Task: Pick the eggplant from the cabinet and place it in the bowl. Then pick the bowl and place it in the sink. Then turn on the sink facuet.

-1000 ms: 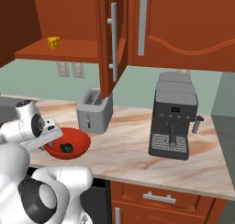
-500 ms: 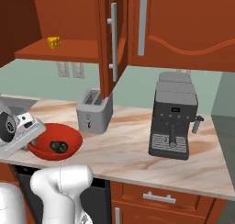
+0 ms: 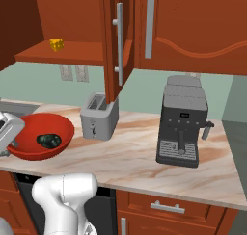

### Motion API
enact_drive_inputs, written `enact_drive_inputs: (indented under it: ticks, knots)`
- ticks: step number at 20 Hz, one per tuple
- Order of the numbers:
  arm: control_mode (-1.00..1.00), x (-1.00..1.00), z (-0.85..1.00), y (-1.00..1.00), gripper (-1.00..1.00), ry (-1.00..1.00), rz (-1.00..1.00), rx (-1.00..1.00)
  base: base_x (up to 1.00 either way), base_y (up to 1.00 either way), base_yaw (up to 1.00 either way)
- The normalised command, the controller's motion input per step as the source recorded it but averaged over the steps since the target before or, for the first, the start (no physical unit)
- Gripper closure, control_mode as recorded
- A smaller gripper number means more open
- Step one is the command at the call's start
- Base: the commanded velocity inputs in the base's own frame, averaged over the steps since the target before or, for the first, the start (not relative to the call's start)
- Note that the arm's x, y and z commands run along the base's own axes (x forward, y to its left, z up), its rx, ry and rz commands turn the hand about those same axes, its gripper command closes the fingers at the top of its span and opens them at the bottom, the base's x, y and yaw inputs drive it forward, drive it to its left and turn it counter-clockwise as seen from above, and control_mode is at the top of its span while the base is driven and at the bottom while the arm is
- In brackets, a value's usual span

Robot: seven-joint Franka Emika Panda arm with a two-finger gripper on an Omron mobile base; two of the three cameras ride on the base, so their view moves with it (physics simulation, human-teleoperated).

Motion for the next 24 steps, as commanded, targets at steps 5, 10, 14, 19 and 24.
enact_drive_inputs:
  ticks: [5, 10, 14, 19, 24]
  knots:
    - [-1.00, -0.63, 0.54, -0.07, 1.00, 0.00, 0.00, 0.02, 0.00, 0.00, 0.00]
    - [-1.00, -0.50, 0.00, 0.03, 1.00, 0.00, 0.00, 0.00, 0.00, 0.00, 0.00]
    - [1.00, 0.00, 0.00, 0.00, 1.00, 0.00, 0.00, 0.00, -0.36, 0.54, 0.03]
    - [1.00, 0.00, 0.00, 0.00, 1.00, 0.00, 0.00, 0.00, 0.01, 0.99, 0.05]
    - [1.00, 0.00, 0.00, 0.00, 1.00, 0.00, 0.00, 0.00, 0.30, 0.97, 0.02]
